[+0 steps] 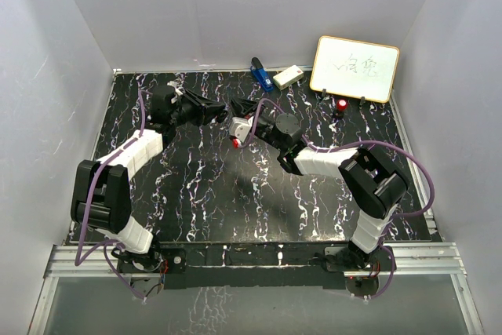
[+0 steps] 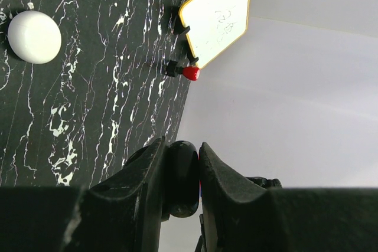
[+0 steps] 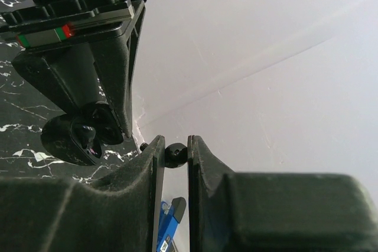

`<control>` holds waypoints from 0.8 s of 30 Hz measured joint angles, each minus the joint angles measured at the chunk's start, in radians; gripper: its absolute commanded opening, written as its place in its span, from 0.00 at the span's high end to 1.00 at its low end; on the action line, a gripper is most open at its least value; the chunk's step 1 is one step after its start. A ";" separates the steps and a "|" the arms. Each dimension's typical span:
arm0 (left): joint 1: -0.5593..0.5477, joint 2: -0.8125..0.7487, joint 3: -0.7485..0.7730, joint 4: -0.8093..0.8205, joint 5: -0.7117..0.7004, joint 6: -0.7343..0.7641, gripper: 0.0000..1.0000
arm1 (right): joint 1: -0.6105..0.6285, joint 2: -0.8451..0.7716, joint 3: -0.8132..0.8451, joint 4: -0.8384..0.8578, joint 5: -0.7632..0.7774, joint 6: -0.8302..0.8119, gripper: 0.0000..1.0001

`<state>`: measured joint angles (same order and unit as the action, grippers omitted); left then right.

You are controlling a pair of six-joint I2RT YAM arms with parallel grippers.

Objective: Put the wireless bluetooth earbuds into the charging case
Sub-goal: Place the earbud at the center of the board.

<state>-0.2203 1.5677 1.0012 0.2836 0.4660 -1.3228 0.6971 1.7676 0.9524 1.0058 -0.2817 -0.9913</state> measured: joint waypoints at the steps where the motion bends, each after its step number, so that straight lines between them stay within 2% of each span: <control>1: 0.000 0.000 0.000 -0.001 0.002 0.000 1.00 | 0.000 0.000 0.000 -0.002 -0.005 -0.002 1.00; 17: -0.004 -0.001 0.000 0.000 0.018 0.016 1.00 | 0.000 0.006 0.000 -0.039 -0.056 -0.014 1.00; 24: -0.008 -0.057 -0.040 0.027 -0.064 0.025 1.00 | 0.000 0.006 0.000 -0.066 -0.045 -0.013 1.00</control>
<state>-0.2287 1.5105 0.9611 0.3111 0.4019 -1.2980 0.6975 1.7737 0.9524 0.9401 -0.3271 -1.0039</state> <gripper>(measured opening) 0.246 0.173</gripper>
